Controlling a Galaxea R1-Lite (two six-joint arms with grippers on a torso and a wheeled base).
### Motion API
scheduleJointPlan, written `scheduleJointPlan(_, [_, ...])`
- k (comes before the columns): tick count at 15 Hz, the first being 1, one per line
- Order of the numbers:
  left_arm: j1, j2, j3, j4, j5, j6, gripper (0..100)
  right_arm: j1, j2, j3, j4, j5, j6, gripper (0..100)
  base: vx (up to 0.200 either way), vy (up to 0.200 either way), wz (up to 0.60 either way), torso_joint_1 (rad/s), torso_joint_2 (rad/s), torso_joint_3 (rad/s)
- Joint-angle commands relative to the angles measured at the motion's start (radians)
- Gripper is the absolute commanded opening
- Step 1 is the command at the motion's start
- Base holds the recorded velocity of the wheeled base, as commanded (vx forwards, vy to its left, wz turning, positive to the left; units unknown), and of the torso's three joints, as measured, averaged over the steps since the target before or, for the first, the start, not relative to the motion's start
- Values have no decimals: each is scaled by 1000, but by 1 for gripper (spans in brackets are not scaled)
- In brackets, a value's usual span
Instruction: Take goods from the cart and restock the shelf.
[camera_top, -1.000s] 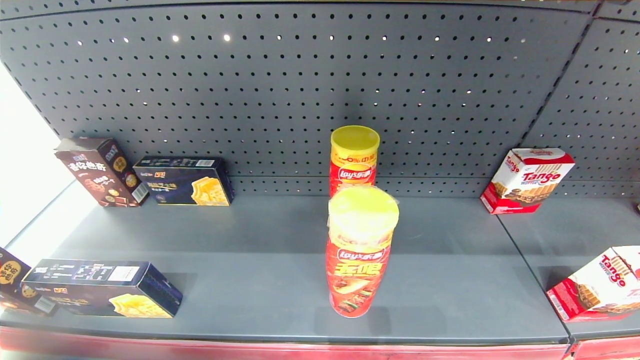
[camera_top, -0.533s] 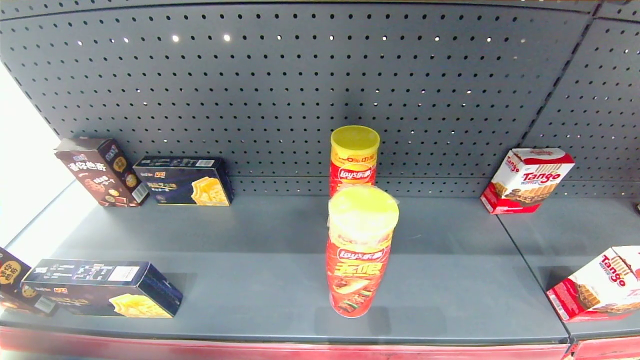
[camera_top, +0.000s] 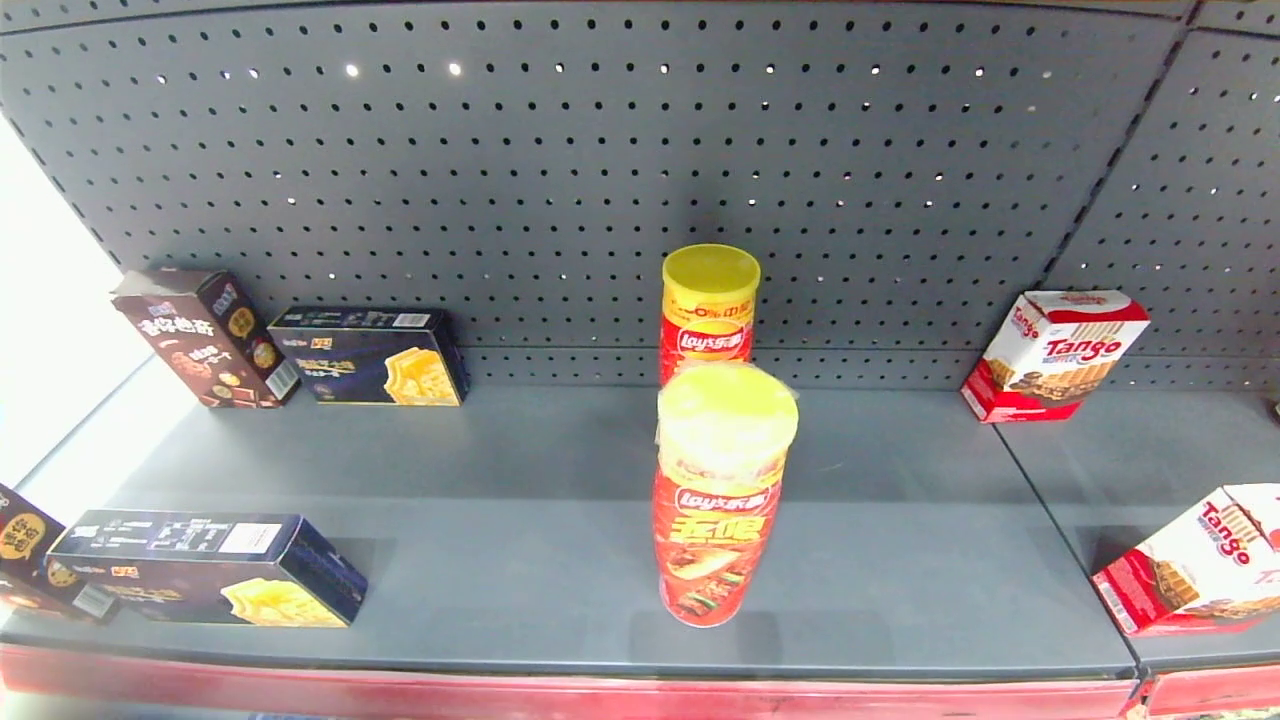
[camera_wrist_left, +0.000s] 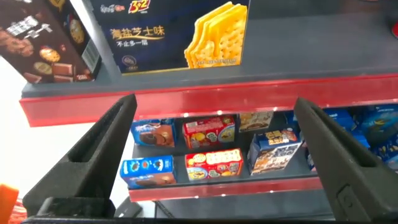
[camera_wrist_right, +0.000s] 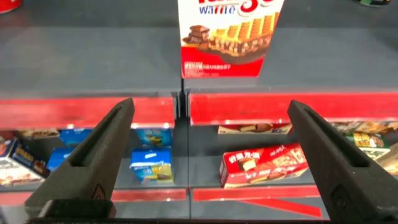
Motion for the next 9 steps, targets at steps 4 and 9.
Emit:
scheduleJointPlan(4, [0,0,0,0,-2,4,100,0,0,0,-1,0,0,100,0,0,0,0,0,0])
scheduleJointPlan(9, [2,0,0,0,-1,-1,100,0,0,0,-1,0,0,100,-80,0,0,2,1,1])
